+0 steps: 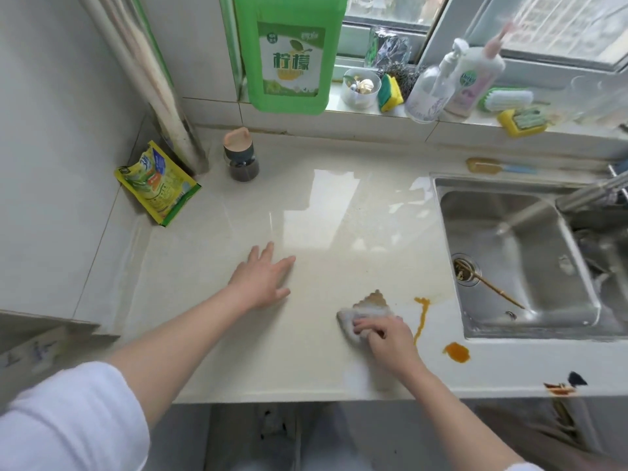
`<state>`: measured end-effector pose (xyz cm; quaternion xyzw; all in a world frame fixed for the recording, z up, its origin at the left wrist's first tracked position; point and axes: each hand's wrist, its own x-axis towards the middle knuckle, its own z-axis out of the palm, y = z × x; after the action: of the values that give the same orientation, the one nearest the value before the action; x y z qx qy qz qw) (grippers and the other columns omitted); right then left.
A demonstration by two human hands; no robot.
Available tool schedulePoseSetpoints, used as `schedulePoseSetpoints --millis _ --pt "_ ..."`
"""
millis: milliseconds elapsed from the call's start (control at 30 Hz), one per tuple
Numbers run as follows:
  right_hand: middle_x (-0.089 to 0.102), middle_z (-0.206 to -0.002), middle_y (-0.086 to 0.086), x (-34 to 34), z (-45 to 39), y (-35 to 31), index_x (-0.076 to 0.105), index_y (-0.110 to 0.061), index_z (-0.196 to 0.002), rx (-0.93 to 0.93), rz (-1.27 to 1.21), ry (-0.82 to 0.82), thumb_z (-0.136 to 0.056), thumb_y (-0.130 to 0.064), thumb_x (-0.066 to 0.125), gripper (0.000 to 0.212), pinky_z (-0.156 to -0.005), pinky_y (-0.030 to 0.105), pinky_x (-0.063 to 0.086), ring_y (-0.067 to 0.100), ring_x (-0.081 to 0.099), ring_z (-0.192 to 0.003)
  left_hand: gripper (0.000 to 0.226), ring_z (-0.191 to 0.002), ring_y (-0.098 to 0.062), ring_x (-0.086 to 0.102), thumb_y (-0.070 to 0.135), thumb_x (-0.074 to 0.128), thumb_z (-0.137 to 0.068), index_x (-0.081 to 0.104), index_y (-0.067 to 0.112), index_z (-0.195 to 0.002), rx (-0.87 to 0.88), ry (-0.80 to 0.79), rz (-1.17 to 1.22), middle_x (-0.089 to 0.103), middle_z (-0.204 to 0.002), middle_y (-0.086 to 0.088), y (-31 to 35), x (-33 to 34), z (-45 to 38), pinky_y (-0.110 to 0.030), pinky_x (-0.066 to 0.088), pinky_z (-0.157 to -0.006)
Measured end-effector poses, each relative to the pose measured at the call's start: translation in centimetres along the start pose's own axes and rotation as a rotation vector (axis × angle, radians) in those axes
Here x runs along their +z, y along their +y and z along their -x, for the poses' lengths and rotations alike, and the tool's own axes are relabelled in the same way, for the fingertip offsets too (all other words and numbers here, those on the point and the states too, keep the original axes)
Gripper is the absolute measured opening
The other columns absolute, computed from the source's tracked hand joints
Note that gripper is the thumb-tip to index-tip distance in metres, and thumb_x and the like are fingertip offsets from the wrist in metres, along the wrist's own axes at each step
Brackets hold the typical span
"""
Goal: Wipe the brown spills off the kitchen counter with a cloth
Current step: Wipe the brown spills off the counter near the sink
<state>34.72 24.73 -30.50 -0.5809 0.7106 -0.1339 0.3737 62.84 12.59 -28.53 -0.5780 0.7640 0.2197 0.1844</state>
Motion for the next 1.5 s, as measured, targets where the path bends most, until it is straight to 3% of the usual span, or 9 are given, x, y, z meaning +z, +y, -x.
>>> schedulePoseSetpoints --millis 100,267,500,667,867,1100,1233,1333,1500 --pt "0.062 -0.119 -0.031 1.8 -0.5 -2.6 0.074 -0.036 -0.107 0.126 -0.073 0.178 -0.083 -0.007 0.054 0.042 -0.115 0.039 0.025 0.004 0.054 -0.118 0.080 -0.148 -0.046 0.002 0.059 0.054 -0.088 0.009 0.047 -0.152 -0.026 -0.029 -0.012 -0.004 -0.164 -0.012 2.7 0.3 -1.3 -0.058 0.031 -0.111" --pt "0.061 -0.108 -0.038 2.5 4.9 -0.3 0.078 -0.028 -0.097 -0.256 0.081 -0.391 -0.078 -0.010 0.053 0.036 -0.104 0.009 0.021 -0.012 0.048 -0.106 0.080 -0.145 -0.048 0.007 0.054 0.061 -0.085 0.014 0.048 -0.150 -0.054 -0.066 -0.005 0.001 -0.162 -0.012 3.0 0.0 -1.8 -0.058 0.037 -0.108" --pt "0.072 -0.105 -0.013 -2.8 0.7 1.9 0.077 -0.030 -0.094 0.250 -0.227 0.333 -0.084 -0.003 0.057 0.035 -0.096 0.023 0.046 0.009 0.062 -0.110 0.078 -0.146 -0.049 -0.001 0.048 0.062 -0.088 0.014 0.044 -0.150 -0.087 -0.090 0.020 -0.005 -0.163 -0.013 3.6 -0.3 -1.8 -0.060 0.033 -0.108" --pt "0.054 -0.112 -0.046 0.1 4.4 2.9 0.075 -0.037 -0.100 -0.261 0.085 -0.400 -0.081 -0.022 0.055 0.031 -0.118 0.042 0.025 -0.012 0.044 -0.114 0.081 -0.147 -0.050 -0.006 0.047 0.061 -0.090 0.009 0.042 -0.152 -0.099 -0.131 0.013 -0.010 -0.163 -0.014 4.0 -0.3 -1.8 -0.063 0.027 -0.111" --pt "0.065 -0.111 -0.030 -8.8 -2.1 8.0 0.076 -0.037 -0.098 0.054 0.017 0.166 -0.087 -0.010 0.062 0.032 -0.107 0.040 0.039 0.005 0.055 -0.109 0.079 -0.146 -0.051 -0.009 0.044 0.058 -0.092 0.005 0.040 -0.152 -0.111 -0.178 -0.001 -0.014 -0.163 -0.015 4.1 -0.4 -2.1 -0.065 0.025 -0.112" --pt "0.060 -0.120 -0.035 -3.3 1.3 5.3 0.075 -0.037 -0.105 -0.310 0.093 -0.470 -0.086 -0.017 0.056 0.034 -0.114 0.035 0.029 -0.003 0.045 -0.110 0.079 -0.146 -0.051 0.001 0.043 0.060 -0.091 0.010 0.028 -0.151 -0.174 -0.199 0.001 -0.005 -0.160 -0.025 5.8 -1.5 -2.6 -0.058 0.025 -0.115" --pt "0.058 -0.105 -0.045 -9.8 -0.9 11.3 0.077 -0.040 -0.097 -0.184 0.042 -0.158 -0.082 -0.014 0.060 0.035 -0.107 0.037 0.039 -0.007 0.053 -0.110 0.087 -0.148 -0.050 -0.001 0.051 0.054 -0.094 -0.006 0.038 -0.156 -0.155 -0.180 0.053 -0.009 -0.162 -0.022 10.0 -1.5 -2.8 -0.055 0.023 -0.118" --pt "0.047 -0.127 -0.034 -11.1 -3.8 9.5 0.068 -0.033 -0.121 -0.038 0.002 0.033 -0.087 0.000 0.053 0.050 -0.103 0.009 0.019 0.009 0.047 -0.117 0.092 -0.145 -0.053 -0.016 0.055 0.054 -0.090 -0.016 0.050 -0.150 -0.173 -0.237 0.036 -0.029 -0.159 -0.018 11.7 -0.8 -3.0 -0.059 0.022 -0.115" --pt "0.058 -0.105 -0.037 -10.0 0.5 9.5 0.076 -0.032 -0.103 -0.223 0.074 -0.440 -0.083 -0.005 0.055 0.040 -0.116 0.024 0.016 0.002 0.051 -0.099 0.089 -0.144 -0.056 -0.012 0.057 0.055 -0.091 -0.010 0.053 -0.150 -0.183 -0.271 0.054 -0.024 -0.160 -0.021 11.3 -1.4 -3.5 -0.060 0.019 -0.117"
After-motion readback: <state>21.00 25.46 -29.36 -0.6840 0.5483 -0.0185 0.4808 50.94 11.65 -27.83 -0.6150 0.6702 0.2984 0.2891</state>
